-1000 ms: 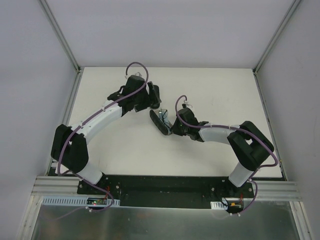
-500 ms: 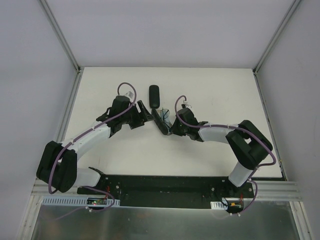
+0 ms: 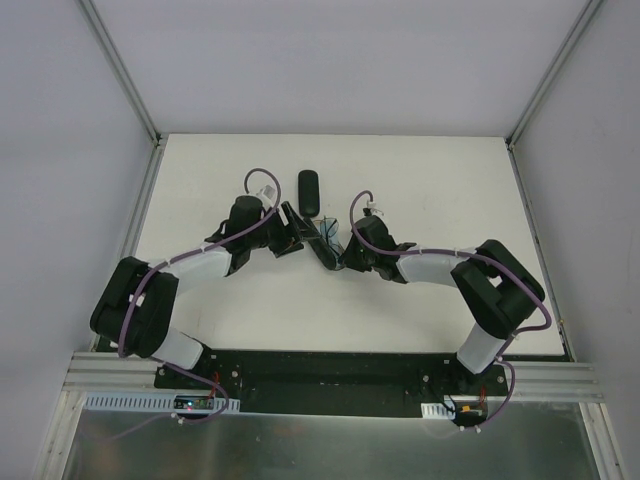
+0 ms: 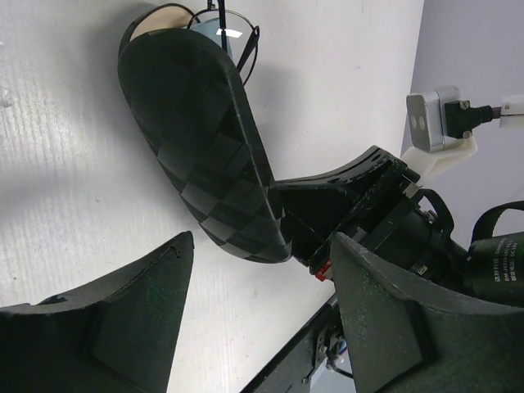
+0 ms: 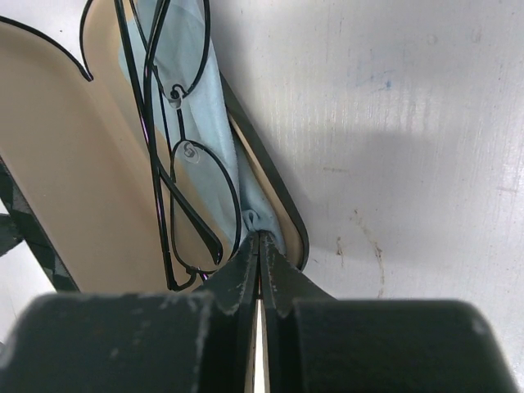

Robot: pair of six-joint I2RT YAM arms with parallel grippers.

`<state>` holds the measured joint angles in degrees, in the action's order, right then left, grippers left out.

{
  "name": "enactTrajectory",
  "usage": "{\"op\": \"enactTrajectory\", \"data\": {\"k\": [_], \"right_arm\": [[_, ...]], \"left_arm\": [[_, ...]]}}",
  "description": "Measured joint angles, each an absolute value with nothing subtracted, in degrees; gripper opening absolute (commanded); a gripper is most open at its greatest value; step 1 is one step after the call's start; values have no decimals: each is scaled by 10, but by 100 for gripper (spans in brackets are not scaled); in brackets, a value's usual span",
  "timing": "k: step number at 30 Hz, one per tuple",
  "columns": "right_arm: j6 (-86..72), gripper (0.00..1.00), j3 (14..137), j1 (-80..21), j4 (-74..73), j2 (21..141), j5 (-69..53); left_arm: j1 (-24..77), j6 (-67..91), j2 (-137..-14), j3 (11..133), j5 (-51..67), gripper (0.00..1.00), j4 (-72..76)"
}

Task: Organize the sunglasses
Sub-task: Pass from the right arm to the left

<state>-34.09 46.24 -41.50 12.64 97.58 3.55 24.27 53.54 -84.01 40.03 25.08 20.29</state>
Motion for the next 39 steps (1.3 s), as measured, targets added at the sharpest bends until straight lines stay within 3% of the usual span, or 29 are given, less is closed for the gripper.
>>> {"op": "enactTrajectory", "data": {"k": [12, 28, 39], "right_arm": [[-343, 1, 462, -415, 132, 980, 33], [-345, 1, 462, -413, 136, 982, 25], [-345, 1, 462, -409, 139, 985, 22]], "left_arm": [[243, 592, -889, 356, 249, 82, 290], [243, 656, -983, 329, 254, 72, 473], [243, 680, -1015, 328, 261, 71, 529]]}}
